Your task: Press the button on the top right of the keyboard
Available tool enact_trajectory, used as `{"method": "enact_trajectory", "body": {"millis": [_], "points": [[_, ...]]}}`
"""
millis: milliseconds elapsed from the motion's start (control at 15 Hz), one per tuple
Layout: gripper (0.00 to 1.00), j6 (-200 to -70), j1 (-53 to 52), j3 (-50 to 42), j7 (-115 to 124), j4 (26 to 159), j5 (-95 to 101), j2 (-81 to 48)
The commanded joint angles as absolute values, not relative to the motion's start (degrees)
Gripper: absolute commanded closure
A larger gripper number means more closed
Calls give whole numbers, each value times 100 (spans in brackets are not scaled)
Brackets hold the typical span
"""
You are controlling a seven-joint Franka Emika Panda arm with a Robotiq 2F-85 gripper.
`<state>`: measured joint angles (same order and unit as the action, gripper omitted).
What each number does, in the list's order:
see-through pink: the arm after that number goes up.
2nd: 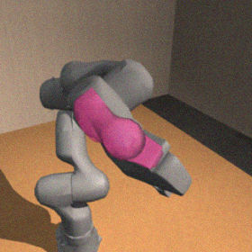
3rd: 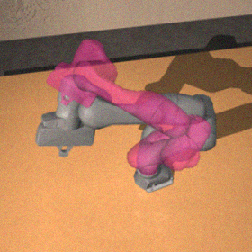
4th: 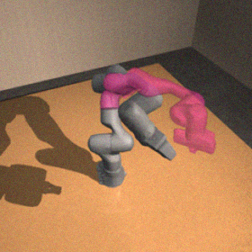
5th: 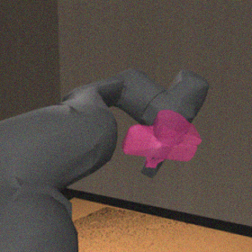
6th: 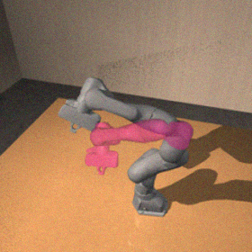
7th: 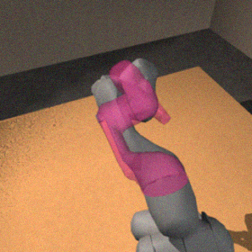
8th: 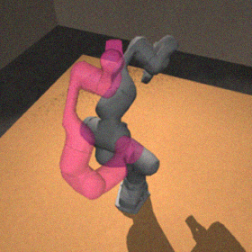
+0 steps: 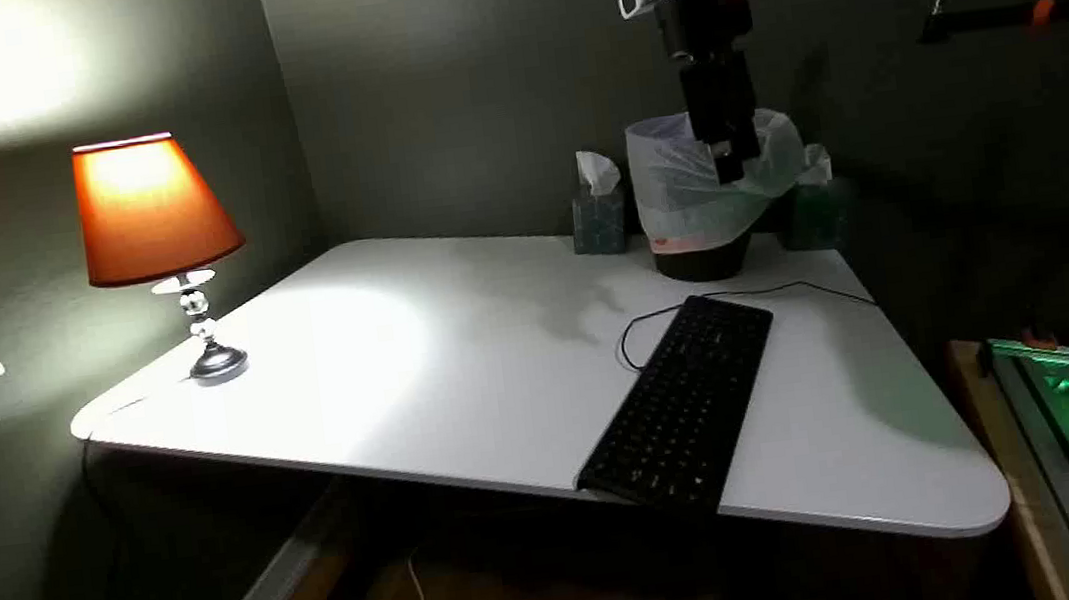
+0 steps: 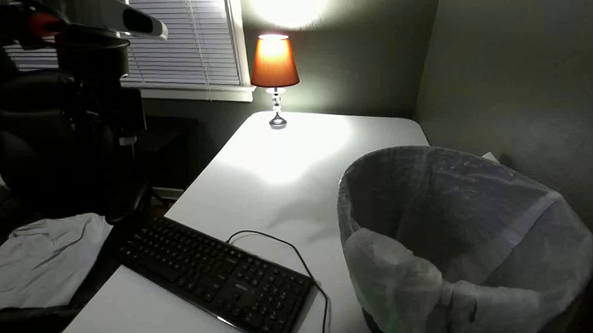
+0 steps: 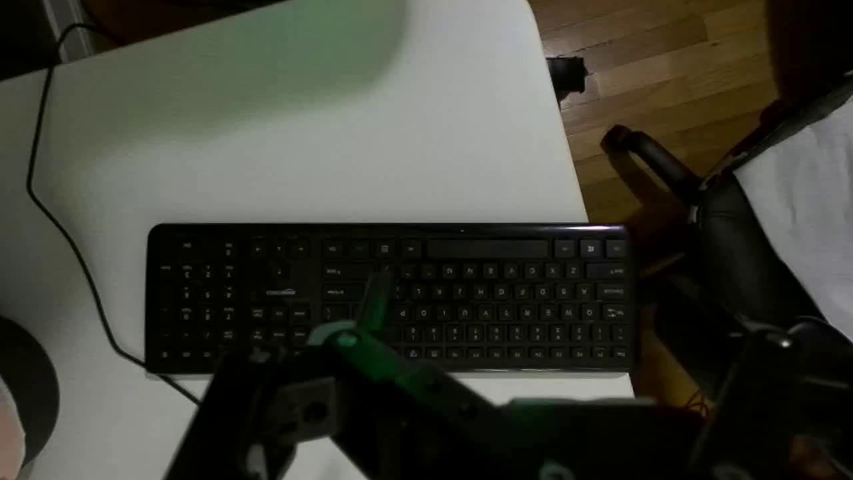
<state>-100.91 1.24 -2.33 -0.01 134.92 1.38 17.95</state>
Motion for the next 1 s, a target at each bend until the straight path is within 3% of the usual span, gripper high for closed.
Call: {"method": "enact_trajectory", "body": {"millis": [0, 933], "points": [[0, -10084, 148, -212, -7, 13486, 132, 1793], [0, -10540, 452, -505, 293, 13782, -111, 1909]]}}
